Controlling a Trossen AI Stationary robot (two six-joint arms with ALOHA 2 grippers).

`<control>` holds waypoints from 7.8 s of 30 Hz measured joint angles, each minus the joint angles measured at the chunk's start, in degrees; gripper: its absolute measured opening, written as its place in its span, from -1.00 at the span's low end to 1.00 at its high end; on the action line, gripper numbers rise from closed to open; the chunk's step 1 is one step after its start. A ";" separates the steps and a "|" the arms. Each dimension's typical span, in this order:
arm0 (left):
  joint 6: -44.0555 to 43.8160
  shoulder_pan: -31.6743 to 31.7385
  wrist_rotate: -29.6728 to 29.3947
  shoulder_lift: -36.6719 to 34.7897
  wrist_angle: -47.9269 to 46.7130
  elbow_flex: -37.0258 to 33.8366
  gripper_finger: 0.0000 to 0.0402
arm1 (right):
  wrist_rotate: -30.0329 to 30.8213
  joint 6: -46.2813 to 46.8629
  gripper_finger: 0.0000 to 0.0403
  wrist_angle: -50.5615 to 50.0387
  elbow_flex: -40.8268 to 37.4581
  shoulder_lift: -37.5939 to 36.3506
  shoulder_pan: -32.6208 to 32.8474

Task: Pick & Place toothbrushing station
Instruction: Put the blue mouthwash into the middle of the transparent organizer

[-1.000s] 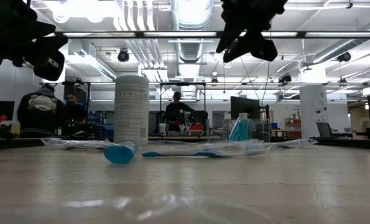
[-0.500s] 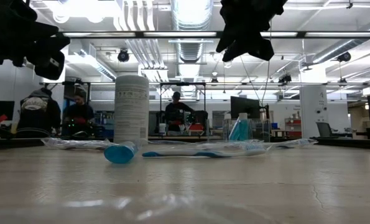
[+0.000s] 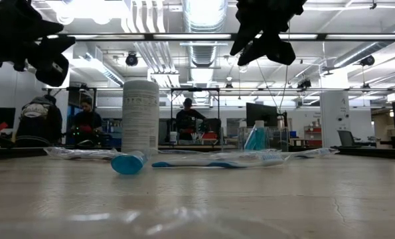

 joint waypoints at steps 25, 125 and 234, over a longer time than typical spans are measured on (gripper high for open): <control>-18.33 0.00 -7.57 11.54 -15.77 14.26 -0.42 | 0.00 -0.02 -0.37 -0.01 0.00 -0.02 0.00; -86.65 10.62 12.22 100.39 -39.10 62.86 -0.44 | 0.00 -0.06 -0.37 0.02 0.00 -0.02 0.00; -61.62 15.87 4.33 99.12 -40.30 66.49 0.06 | 0.00 -0.04 -0.37 0.02 0.00 0.00 -0.01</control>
